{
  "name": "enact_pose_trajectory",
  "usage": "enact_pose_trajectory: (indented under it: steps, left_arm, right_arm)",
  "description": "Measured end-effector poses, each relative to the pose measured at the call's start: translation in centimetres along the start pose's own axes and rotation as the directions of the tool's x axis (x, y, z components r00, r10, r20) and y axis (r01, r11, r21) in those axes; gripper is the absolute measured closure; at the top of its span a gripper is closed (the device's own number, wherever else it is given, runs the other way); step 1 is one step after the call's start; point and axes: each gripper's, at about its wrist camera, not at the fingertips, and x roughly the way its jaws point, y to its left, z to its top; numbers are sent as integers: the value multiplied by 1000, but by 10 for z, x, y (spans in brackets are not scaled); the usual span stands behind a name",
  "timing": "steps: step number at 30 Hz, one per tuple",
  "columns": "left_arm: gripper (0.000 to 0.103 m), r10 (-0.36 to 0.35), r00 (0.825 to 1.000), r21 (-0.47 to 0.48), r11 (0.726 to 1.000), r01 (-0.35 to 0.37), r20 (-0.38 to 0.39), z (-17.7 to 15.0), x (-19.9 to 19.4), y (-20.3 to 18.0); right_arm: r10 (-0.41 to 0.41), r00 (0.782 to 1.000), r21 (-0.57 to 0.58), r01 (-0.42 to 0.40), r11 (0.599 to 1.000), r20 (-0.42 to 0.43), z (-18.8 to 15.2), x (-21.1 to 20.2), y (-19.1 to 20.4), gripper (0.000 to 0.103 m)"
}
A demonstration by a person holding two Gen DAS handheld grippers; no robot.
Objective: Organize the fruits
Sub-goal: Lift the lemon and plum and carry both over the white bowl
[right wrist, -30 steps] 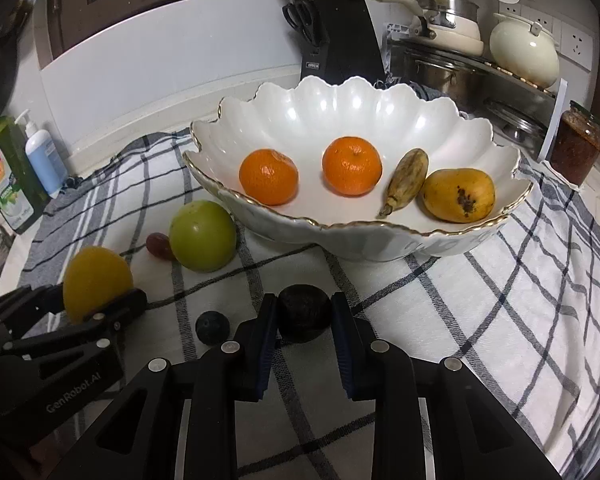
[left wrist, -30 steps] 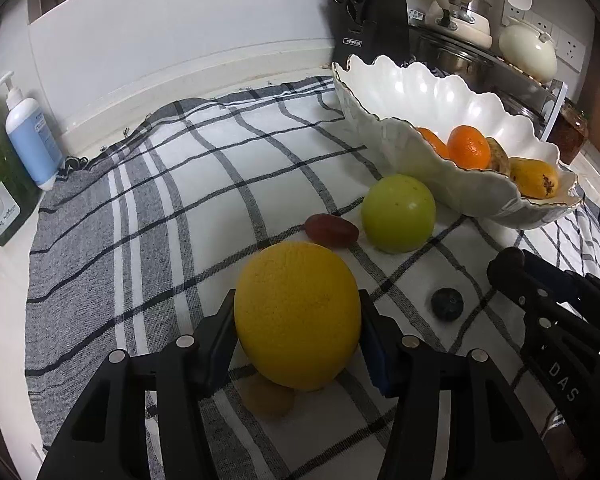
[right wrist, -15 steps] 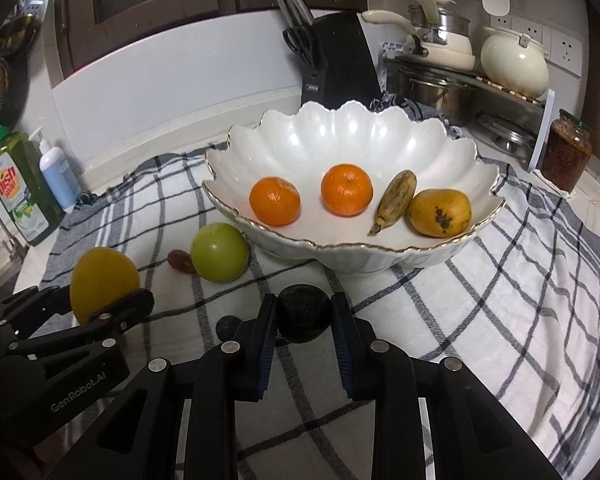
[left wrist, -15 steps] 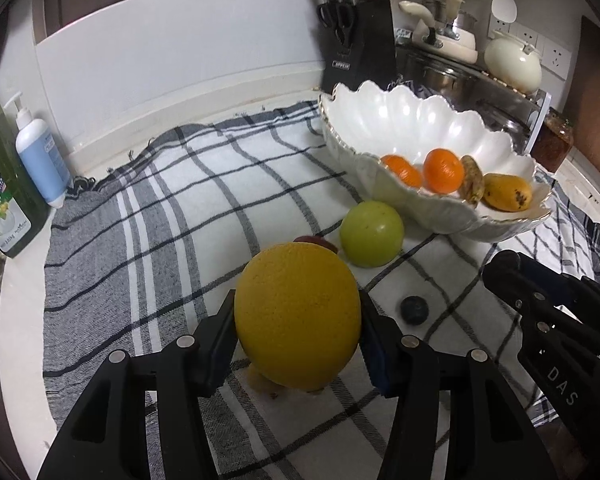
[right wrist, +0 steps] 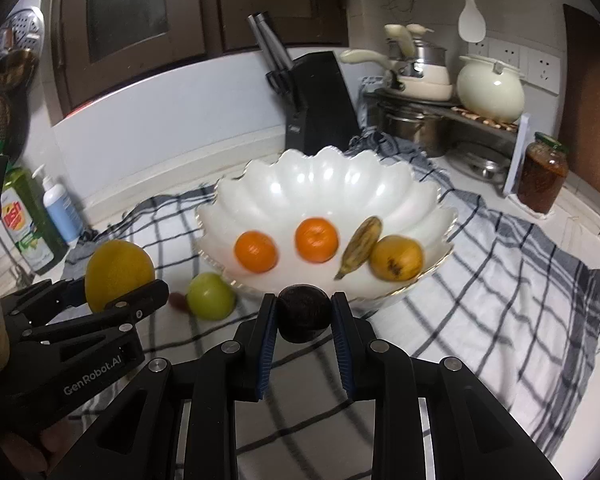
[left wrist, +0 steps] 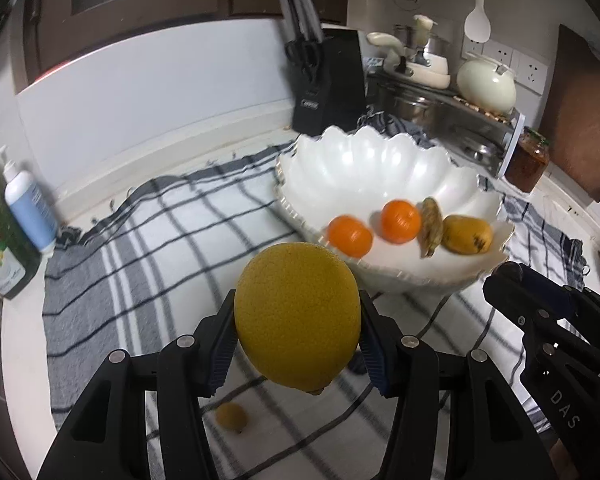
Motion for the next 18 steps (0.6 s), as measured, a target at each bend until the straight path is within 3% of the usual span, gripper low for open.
enact_pose_trajectory:
  steps: [18]
  left_arm:
    - [49,-29,998,37,999,27,57,79,35,-40]
  right_arm:
    - [-119,991,56,116,992,55,67,22,-58,75]
